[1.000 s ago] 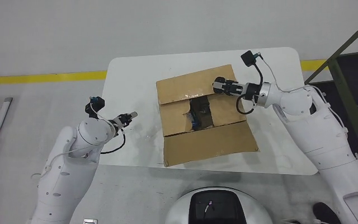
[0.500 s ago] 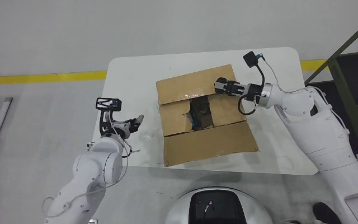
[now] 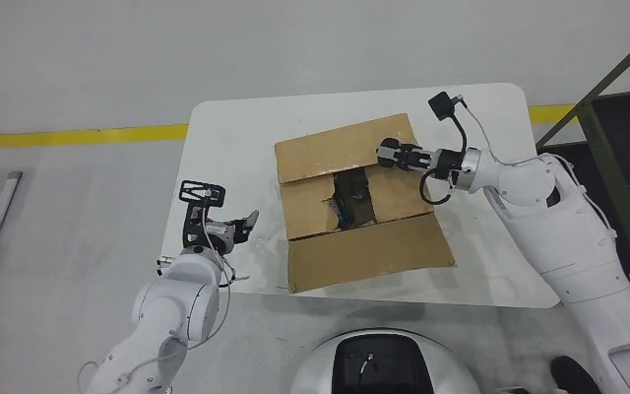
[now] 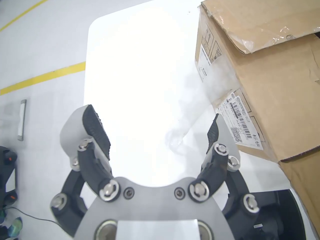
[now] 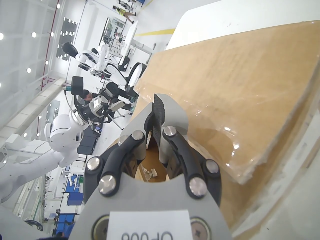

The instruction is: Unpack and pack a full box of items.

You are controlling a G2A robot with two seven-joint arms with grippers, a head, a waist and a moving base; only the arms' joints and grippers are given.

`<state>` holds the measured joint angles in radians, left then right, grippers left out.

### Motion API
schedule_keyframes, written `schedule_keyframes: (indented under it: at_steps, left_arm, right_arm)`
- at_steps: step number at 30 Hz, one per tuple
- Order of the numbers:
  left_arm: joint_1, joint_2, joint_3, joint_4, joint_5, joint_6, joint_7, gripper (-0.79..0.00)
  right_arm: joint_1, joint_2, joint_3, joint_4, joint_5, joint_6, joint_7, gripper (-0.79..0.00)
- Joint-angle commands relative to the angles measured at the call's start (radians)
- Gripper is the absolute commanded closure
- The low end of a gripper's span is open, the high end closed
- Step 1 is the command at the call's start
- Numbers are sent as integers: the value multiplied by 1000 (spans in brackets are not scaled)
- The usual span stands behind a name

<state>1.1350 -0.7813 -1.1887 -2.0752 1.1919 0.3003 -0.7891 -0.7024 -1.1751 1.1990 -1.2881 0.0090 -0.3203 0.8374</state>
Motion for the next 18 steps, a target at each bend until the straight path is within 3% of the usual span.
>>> schedule_keyframes:
  at_steps: [1, 6, 11, 15, 18]
  left_arm:
    - [40, 8, -3, -13, 181, -30, -18, -785]
    - [185, 25, -53, -91, 319, -138, -26, -785]
    - [325, 37, -128, -175, 342, -247, 36, -785]
    - [404, 44, -149, -230, 387, -371, 79, -785]
    - [436, 43, -145, -239, 417, -413, 110, -785]
  right_arm:
    - [-2, 2, 7, -6, 1, 0, 1, 0]
    - [-20, 9, 25, -33, 12, 6, 7, 0]
    - [-32, 12, 33, -45, 19, 12, 10, 0]
    - [-38, 14, 31, -53, 20, 17, 9, 0]
    - [-39, 14, 27, -58, 21, 20, 9, 0]
